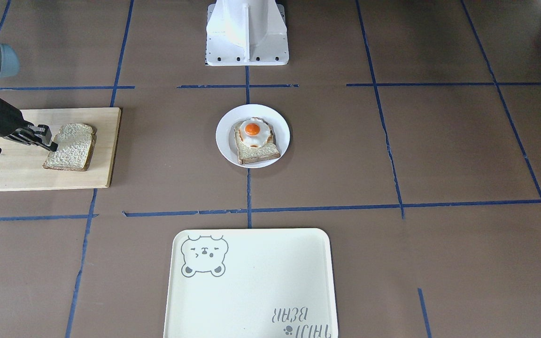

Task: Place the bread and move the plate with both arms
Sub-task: 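Close the right gripper on the bread edge and lift it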

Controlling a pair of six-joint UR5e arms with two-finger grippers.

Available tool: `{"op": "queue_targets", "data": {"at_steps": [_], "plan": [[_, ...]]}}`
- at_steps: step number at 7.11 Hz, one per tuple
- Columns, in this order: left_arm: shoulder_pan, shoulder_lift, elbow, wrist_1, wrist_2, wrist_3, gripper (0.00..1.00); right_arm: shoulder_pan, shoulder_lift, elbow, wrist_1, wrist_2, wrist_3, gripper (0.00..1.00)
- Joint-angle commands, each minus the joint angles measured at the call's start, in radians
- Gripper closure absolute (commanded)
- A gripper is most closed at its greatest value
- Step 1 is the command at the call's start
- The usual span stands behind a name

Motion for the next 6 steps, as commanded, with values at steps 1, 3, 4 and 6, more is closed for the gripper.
{"op": "queue_targets", "data": {"at_steps": [1, 3, 4, 6], "plan": [[0.000, 0.000, -0.002, 0.002, -0.001, 0.000, 0.00, 0.000, -0.004, 0.004, 0.003, 0.001, 0.003, 1.00], [0.000, 0.000, -0.010, 0.002, -0.001, 0.000, 0.00, 0.004, -0.005, 0.032, 0.006, 0.017, -0.009, 1.00], [-0.002, 0.003, -0.016, 0.003, -0.001, 0.000, 0.00, 0.004, -0.005, 0.056, 0.016, 0.053, -0.014, 1.00], [-0.002, 0.005, -0.022, 0.003, -0.001, 0.000, 0.00, 0.013, -0.016, 0.055, 0.149, 0.125, 0.000, 1.00]]}}
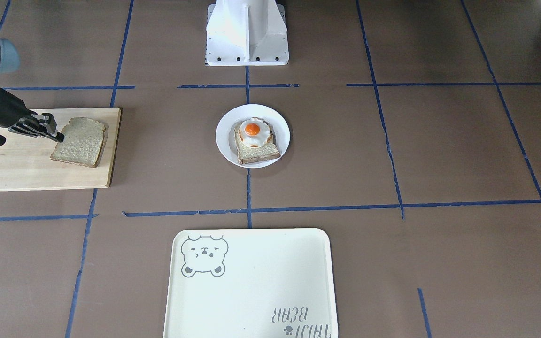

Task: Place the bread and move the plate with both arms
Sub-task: 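Close the right gripper on the bread edge and lift it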

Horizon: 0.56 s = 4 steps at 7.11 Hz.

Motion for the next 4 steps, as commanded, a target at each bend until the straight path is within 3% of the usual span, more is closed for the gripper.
{"op": "queue_targets", "data": {"at_steps": [1, 4], "plan": [[0.000, 0.000, -0.003, 0.000, -0.001, 0.000, 0.00, 0.022, 0.016, 0.013, 0.082, 0.076, 0.022, 1.00], [0.000, -0.001, -0.003, 0.000, -0.002, 0.000, 0.00, 0.024, 0.165, 0.035, 0.084, 0.117, 0.159, 1.00]]}}
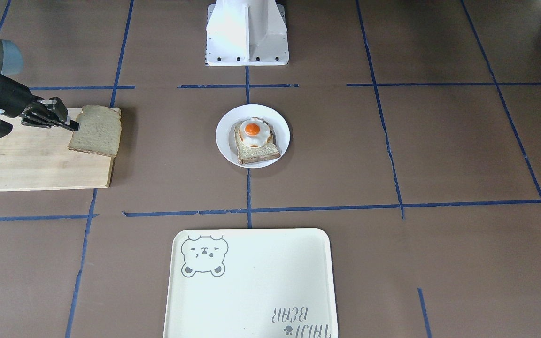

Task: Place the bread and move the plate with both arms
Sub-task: 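Carry the bread with the right gripper over the egg toast plate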

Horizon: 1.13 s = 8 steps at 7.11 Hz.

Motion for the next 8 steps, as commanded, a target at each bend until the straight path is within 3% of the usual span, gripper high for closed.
{"op": "queue_targets", "data": {"at_steps": [1, 3, 6, 8], "plan": [[0.000, -0.001, 0.000, 0.000, 0.000, -0.002, 0.00, -0.009, 0.135, 0.006, 0.002, 0.014, 0.127, 1.00], [0.002, -0.002, 0.000, 0.000, 0.000, -0.002, 0.00, -0.102, 0.258, -0.008, 0.000, -0.022, 0.245, 1.00], [0.002, -0.004, 0.002, 0.000, 0.000, -0.002, 0.00, -0.311, 0.401, -0.024, -0.003, -0.281, 0.337, 1.00], [0.000, -0.004, 0.000, 0.002, 0.000, -0.002, 0.00, -0.333, 0.490, -0.121, 0.003, -0.294, 0.318, 1.00]]}}
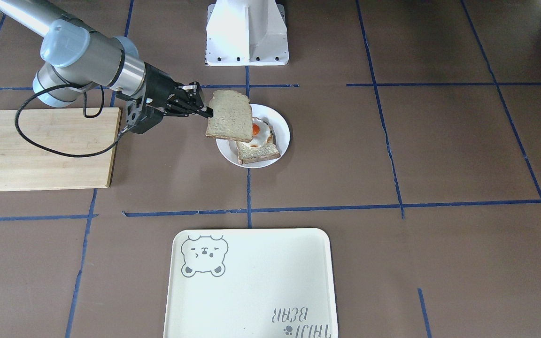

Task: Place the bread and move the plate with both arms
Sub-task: 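Carry the bread with the right gripper over the egg toast plate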

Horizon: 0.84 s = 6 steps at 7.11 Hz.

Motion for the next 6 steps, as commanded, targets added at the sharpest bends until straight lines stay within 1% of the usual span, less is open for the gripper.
{"op": "queue_targets", "data": {"at_steps": [1, 2, 4, 5, 6], "plan": [[0.000, 0.000, 0.000, 0.001, 0.000, 0.000, 0.00, -0.020, 0.060, -0.076, 0.002, -0.014, -0.049, 1.00], [0.000, 0.000, -0.002, 0.001, 0.000, 0.000, 0.00, -0.021, 0.067, -0.102, 0.002, -0.017, -0.119, 1.00], [0.000, 0.000, -0.011, 0.001, 0.000, 0.000, 0.00, -0.024, 0.081, -0.140, 0.005, -0.014, -0.146, 1.00], [0.000, 0.000, -0.011, 0.001, 0.000, 0.000, 0.00, -0.027, 0.083, -0.160, 0.037, -0.016, -0.155, 1.00], [0.000, 0.000, -0.013, 0.001, 0.000, 0.000, 0.00, -0.038, 0.083, -0.206, 0.104, -0.019, -0.156, 1.00]]}}
